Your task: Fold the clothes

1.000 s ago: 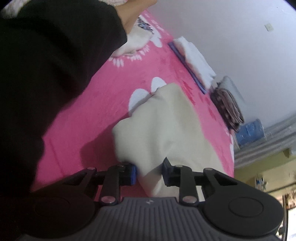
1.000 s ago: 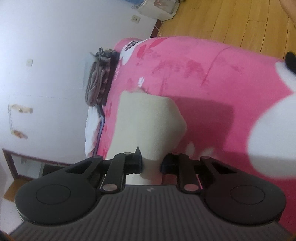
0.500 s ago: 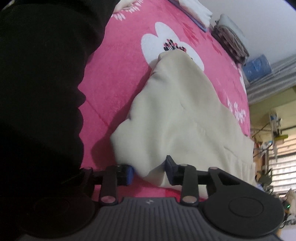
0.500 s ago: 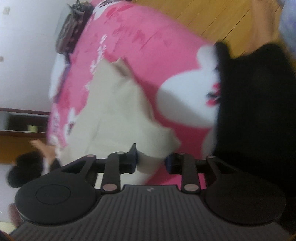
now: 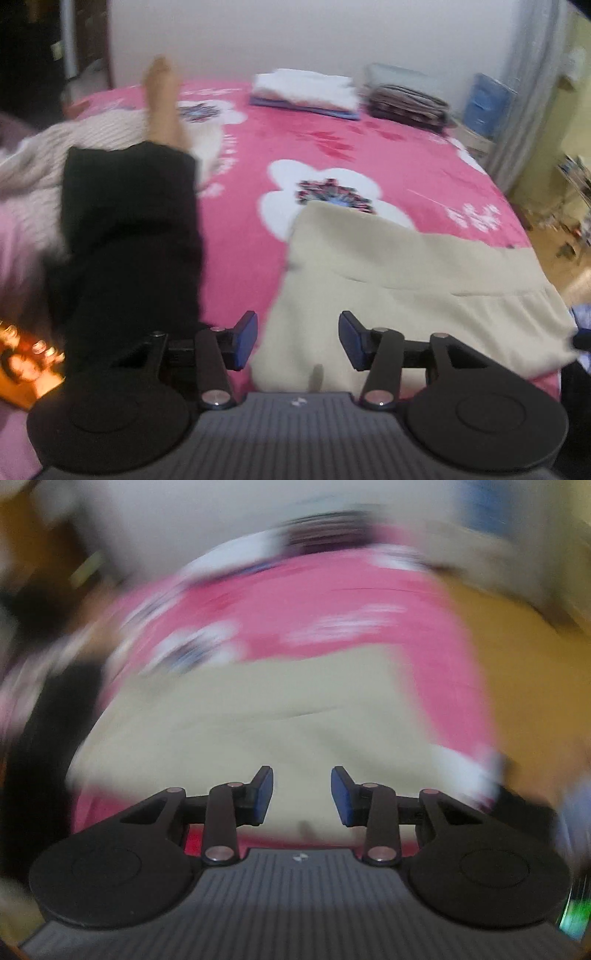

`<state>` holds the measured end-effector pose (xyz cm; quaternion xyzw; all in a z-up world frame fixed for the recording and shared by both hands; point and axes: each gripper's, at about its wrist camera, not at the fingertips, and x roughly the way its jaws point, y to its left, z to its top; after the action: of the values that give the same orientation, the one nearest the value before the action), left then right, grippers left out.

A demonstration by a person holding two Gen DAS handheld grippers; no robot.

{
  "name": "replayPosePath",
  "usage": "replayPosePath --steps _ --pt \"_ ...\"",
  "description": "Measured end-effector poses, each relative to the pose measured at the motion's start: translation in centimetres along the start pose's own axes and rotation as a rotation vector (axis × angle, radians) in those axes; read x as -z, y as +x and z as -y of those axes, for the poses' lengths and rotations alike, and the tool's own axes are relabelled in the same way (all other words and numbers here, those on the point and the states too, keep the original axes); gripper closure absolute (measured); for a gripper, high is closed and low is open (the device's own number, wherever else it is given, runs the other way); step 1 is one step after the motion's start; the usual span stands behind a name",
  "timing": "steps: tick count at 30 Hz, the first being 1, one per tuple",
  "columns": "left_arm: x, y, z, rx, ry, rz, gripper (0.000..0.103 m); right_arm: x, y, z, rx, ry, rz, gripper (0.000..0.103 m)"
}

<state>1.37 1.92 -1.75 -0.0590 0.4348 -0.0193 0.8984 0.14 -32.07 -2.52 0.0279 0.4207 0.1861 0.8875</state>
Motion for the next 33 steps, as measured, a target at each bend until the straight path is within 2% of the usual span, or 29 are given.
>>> replayPosePath --steps 2,3,5,6,8,9,10,11,12,14,16,18,20,22,23,26,29,30,33 --pt "0.2 2.5 1.9 0.055 0.043 -0.038 0.053 0.2 3.2 -4.8 -0.068 -0.198 -0.036 0.071" --pt "0.6 3.8 2.5 0.060 0.061 -0.060 0.053 0.2 4.4 -6.3 -0.083 -0.258 -0.053 0.073" --pt "1.1 6.7 3.0 -0.002 0.085 -0.091 0.053 0.8 5.9 -7.3 -0.076 -0.340 -0.078 0.078" --pt "1.3 7.9 2.8 -0.042 0.088 -0.098 0.053 0.9 6.2 -6.0 -0.035 -0.325 -0.093 0.078" --pt "1.4 8.4 1.3 -0.047 0.039 -0.098 0.049 1.0 6.5 -3.3 0.046 -0.281 -0.123 0.078" --pt "1.4 8.5 0.4 -0.047 0.012 -0.098 0.045 0.9 6.2 -1.1 0.070 -0.204 -0.137 0.078" --pt "1.4 8.7 -0.4 -0.046 -0.014 -0.097 0.043 0.4 5.7 1.3 0.093 -0.104 -0.141 0.087" --pt "1.5 8.6 -1.1 -0.035 -0.035 -0.093 0.041 0.0 5.1 3.5 0.156 -0.003 -0.137 0.099" --pt "1.7 8.4 -1.8 -0.022 -0.055 -0.089 0.042 -0.4 4.6 4.5 0.231 0.033 -0.124 0.096" --pt "1.6 8.0 -2.2 -0.006 -0.078 -0.073 0.044 -1.3 3.6 4.8 0.342 0.012 -0.074 0.093" --pt "1.3 7.7 -2.1 -0.023 -0.065 -0.041 0.045 -1.8 3.6 4.0 0.305 -0.006 -0.029 0.093" --pt "0.7 8.3 -1.9 -0.033 -0.047 -0.028 0.044 -2.9 5.6 2.1 0.225 -0.066 -0.011 0.093" --pt "0.4 9.2 -1.8 -0.044 -0.035 -0.044 0.044 -3.7 8.7 0.4 0.154 -0.153 -0.032 0.094" --pt "0.4 10.2 -2.1 -0.045 -0.048 -0.071 0.042 -4.3 11.3 0.6 0.130 -0.200 -0.055 0.096" --pt "0.4 10.4 -2.3 -0.041 -0.059 -0.072 0.041 -4.6 12.2 1.8 0.140 -0.178 -0.050 0.097" --pt "0.5 10.6 -2.4 -0.041 -0.069 -0.070 0.041 -6.5 13.0 6.5 0.190 0.028 0.030 0.098" --pt "0.6 10.7 -2.2 -0.051 -0.064 -0.064 0.041 -7.2 11.2 10.3 0.389 0.146 0.100 0.092" --pt "0.5 10.5 -2.0 -0.060 -0.056 -0.053 0.041 -7.1 10.7 11.1 0.401 0.177 0.109 0.092" --pt "0.3 9.6 -1.6 -0.088 -0.028 -0.016 0.043 -6.3 9.7 11.1 0.356 0.190 0.140 0.092"
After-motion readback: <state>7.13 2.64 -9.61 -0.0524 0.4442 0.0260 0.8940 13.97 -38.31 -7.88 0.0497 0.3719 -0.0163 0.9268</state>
